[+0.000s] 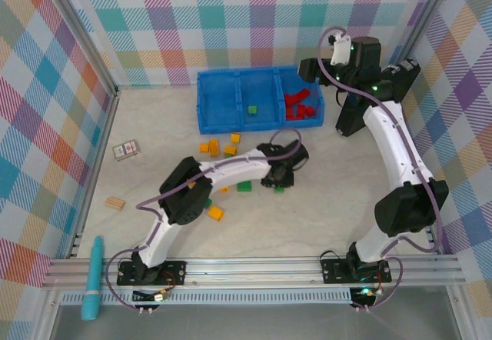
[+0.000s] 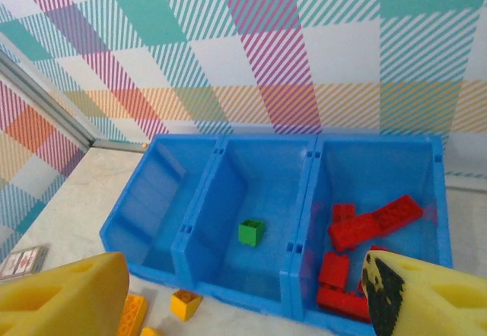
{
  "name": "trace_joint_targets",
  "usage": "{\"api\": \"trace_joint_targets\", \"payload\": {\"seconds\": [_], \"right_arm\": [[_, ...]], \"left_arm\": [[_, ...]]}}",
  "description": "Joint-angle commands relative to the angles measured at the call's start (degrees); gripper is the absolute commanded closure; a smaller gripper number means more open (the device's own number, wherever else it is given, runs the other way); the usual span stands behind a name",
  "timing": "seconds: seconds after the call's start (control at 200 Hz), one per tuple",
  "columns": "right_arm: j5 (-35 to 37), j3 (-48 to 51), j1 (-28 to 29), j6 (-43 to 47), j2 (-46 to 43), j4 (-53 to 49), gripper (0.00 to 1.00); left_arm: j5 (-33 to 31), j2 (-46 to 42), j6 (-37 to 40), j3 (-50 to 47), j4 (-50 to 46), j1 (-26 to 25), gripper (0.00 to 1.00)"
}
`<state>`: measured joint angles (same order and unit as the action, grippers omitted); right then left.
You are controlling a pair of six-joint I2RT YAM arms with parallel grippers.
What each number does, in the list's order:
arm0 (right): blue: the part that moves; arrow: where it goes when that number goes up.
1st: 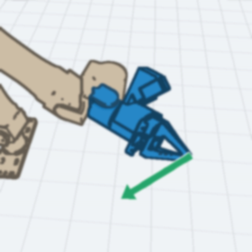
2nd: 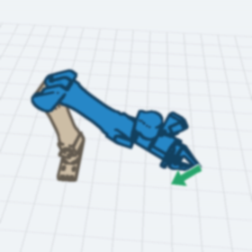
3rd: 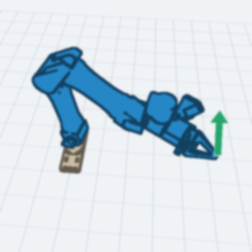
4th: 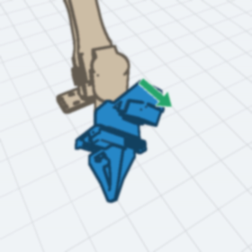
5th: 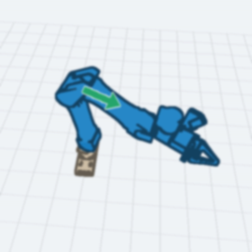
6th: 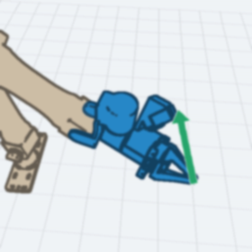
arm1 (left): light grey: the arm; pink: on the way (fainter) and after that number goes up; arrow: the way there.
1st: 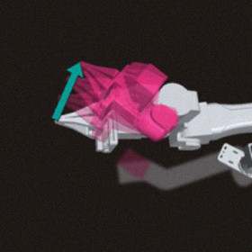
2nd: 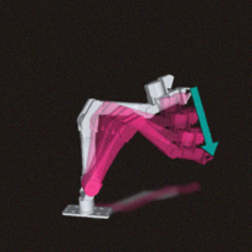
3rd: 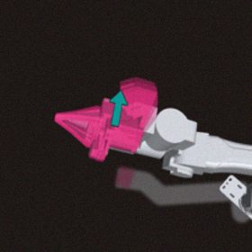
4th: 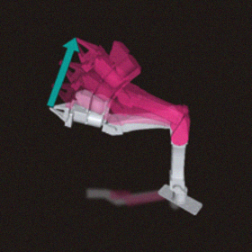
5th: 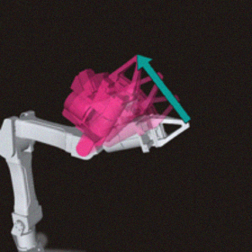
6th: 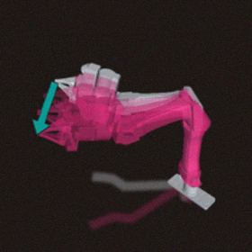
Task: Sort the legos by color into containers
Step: Place the lego in the container.
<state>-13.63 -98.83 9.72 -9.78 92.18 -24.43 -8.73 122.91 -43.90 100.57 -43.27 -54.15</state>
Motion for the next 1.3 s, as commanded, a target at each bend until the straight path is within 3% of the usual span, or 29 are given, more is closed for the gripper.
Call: {"api": "trace_joint_targets", "payload": {"seconds": [0.0, 0.23, 0.305, 0.44, 0.725, 0.865, 1.165, 1.295], "right_arm": [[-2.08, 5.32, -0.53, -3.26, -3.75, 2.28, 0.19], [-8.71, 30.75, -0.49, -4.95, -17.29, 13.39, 0.21], [-10.28, 36.20, -0.40, -3.90, -21.95, 13.05, 0.21], [-11.94, 44.12, 0.12, -5.06, -29.26, 11.17, 0.21], [-10.92, 61.80, 9.94, -3.22, -43.53, 9.37, 0.17], [-9.92, 69.91, 13.97, -8.63, -48.66, 11.58, 0.17], [-6.40, 69.92, 21.81, -8.71, -46.10, 8.57, 0.17], [-5.80, 68.26, 24.55, -5.60, -41.91, 10.65, 0.17]], "left_arm": [[-5.62, -7.86, 5.25, 2.96, 1.08, 3.75, 0.73], [-11.69, -8.38, 14.86, 8.13, 10.48, 9.44, 0.72], [-14.61, -7.11, 18.01, 8.62, 14.94, 10.13, 0.71], [-13.30, -1.86, 17.84, 12.01, 18.50, 13.23, 0.71], [-13.15, 7.63, 16.57, 15.77, 24.61, 18.25, 0.65], [-13.11, 10.52, 17.23, 18.07, 25.40, 19.33, 0.59], [-13.62, 11.15, 19.31, 19.28, 26.37, 19.52, 0.45], [-12.14, 7.15, 19.59, 16.18, 29.35, 19.70, 0.44]]}}
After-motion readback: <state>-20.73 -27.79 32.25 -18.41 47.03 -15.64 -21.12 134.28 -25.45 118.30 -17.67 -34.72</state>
